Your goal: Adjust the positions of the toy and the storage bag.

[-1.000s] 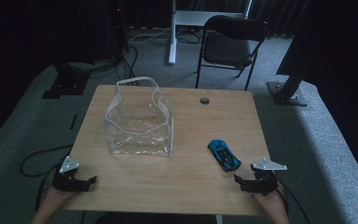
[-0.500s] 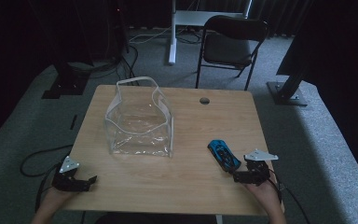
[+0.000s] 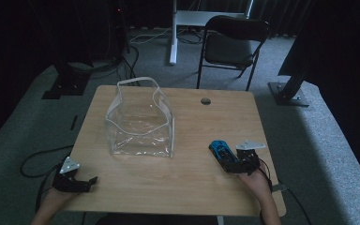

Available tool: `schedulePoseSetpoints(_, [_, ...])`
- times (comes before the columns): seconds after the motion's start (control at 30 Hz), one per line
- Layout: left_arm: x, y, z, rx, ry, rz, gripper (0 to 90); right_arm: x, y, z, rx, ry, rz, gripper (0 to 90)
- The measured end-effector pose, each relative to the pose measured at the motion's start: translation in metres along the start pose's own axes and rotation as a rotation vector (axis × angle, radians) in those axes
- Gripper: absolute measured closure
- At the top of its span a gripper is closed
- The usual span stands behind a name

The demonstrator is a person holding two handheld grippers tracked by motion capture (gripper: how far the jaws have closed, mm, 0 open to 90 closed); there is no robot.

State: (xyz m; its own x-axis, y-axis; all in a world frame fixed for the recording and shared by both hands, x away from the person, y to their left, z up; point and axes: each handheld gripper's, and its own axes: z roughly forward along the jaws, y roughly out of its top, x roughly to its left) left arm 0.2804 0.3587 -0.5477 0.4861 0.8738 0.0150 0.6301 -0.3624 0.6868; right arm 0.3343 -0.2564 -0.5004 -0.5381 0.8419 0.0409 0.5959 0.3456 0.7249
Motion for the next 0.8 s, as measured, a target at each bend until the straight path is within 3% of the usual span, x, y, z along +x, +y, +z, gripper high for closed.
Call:
schedulePoseSetpoints(0.33, [0.000, 0.000, 0.000, 0.000, 0.000, 0.000, 0.8, -0.010, 0.006, 0.026, 0.066, -0.020, 0.028, 12.4])
schedulePoseSetpoints(0.47, [0.000, 0.000, 0.000, 0.000, 0.000, 0.000, 0.8, -0.010, 0.008, 0.035, 0.092, -0.047, 0.019, 12.5])
schedulePoseSetpoints(0.8, [0.000, 0.000, 0.000, 0.000, 0.000, 0.001, 0.8, -0.014, 0.012, 0.049, 0.169, -0.044, 0.020, 13.5])
